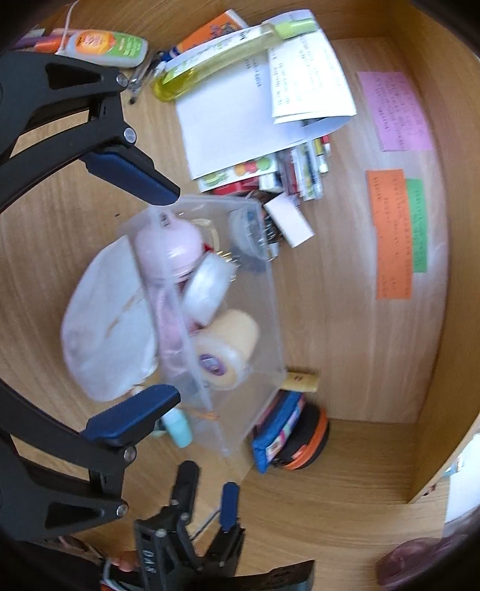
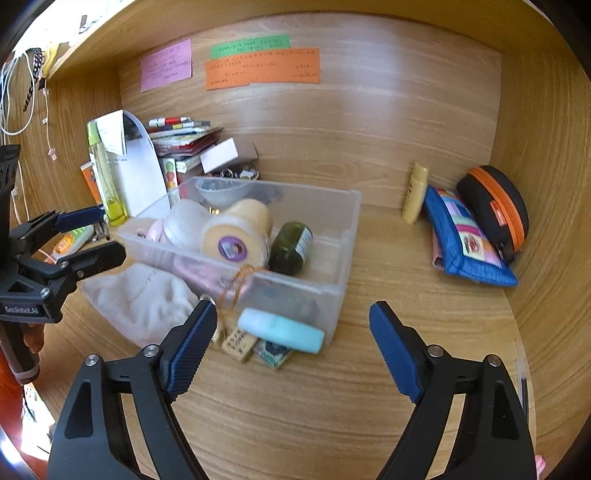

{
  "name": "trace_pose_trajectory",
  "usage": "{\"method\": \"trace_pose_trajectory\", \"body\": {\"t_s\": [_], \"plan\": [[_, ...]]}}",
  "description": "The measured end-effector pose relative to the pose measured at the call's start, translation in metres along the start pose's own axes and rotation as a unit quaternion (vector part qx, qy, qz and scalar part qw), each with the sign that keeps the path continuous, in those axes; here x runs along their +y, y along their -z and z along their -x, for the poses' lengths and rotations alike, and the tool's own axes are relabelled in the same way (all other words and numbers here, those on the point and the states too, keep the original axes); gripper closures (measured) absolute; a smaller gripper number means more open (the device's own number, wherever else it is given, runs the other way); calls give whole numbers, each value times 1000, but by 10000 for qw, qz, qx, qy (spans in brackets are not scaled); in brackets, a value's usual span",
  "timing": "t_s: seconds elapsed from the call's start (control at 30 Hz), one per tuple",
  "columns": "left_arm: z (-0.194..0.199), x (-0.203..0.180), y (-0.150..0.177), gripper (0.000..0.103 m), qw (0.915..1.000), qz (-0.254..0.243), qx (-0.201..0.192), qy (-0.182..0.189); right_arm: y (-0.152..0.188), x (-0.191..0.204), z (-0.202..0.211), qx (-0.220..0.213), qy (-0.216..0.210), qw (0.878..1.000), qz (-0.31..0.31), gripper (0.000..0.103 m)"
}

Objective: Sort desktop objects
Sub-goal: 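Reach the left tool to the white drawstring pouch while the right tool reaches the light blue tube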

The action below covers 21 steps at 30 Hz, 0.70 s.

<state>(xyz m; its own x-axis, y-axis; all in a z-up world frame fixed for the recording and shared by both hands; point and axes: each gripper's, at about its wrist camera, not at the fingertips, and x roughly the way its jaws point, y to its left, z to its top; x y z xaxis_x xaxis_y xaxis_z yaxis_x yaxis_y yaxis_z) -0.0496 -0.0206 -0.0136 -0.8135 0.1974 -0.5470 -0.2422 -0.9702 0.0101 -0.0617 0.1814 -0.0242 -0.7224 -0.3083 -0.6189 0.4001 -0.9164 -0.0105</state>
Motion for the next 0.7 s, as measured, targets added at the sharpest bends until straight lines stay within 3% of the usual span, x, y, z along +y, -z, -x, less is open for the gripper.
{"method": "trace_pose_trajectory", "body": {"t_s": [0.23, 0.7], "plan": [[-10, -15, 22, 4, 9986, -237, 370, 290, 12, -10, -13, 270, -9, 9996, -106, 20], [-48, -26, 22, 4, 9937, -273, 960, 520, 14, -11, -61, 854, -94, 9960, -264, 20]]}}
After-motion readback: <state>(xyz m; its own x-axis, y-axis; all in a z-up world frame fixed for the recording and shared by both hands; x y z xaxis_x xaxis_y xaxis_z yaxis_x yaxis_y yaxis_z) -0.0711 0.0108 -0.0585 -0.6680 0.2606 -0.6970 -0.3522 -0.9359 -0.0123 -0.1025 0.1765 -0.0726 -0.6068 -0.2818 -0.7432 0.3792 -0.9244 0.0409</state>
